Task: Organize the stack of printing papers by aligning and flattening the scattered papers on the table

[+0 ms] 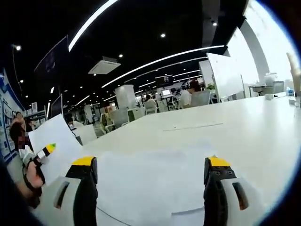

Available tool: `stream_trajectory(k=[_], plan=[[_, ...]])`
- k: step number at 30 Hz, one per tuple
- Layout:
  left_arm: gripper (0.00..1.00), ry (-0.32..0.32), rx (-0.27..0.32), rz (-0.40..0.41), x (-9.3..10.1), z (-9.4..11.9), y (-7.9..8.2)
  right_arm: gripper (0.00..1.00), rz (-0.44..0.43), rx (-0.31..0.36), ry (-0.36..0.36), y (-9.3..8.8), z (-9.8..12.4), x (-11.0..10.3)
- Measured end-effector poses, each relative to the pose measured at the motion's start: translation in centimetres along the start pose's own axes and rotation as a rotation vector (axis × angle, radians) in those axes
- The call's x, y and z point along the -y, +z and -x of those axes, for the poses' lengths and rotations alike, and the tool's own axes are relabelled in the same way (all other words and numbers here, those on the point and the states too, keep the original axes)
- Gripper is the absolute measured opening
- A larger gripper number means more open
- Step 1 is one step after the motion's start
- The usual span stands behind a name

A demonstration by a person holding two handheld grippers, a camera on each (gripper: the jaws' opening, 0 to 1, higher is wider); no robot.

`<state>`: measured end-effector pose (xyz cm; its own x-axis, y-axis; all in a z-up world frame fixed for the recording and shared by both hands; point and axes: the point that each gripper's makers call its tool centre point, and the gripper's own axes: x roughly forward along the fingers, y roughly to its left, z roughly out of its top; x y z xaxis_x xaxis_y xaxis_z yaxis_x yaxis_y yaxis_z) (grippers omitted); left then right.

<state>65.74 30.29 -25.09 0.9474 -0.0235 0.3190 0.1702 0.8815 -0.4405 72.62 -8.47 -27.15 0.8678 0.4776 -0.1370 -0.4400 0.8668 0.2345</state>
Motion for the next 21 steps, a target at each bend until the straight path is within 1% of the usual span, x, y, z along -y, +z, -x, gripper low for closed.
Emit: stream_trajectory(k=[6, 11, 13, 16, 21], plan=[[0.06, 0.001, 0.004, -0.002, 0.0, 0.0, 0.1, 0.89, 0.005, 0.011, -0.007, 0.4, 0.3, 0.0], [0.06, 0.001, 0.008, 0.004, -0.1, 0.0, 0.1, 0.89, 0.005, 0.008, -0.018, 0.4, 0.9, 0.3], [0.06, 0.006, 0.015, 0.023, -0.3, 0.0, 0.3, 0.89, 0.007, 0.005, -0.022, 0.3, 1.1, 0.3], [0.06, 0.004, 0.017, 0.018, -0.2, 0.1, 0.3, 0.89, 0.008, 0.009, -0.029, 0.4, 1.4, 0.4], [0.06, 0.003, 0.017, 0.019, -0.1, 0.0, 0.3, 0.89, 0.01, 0.008, -0.029, 0.6, 1.4, 0.5]])
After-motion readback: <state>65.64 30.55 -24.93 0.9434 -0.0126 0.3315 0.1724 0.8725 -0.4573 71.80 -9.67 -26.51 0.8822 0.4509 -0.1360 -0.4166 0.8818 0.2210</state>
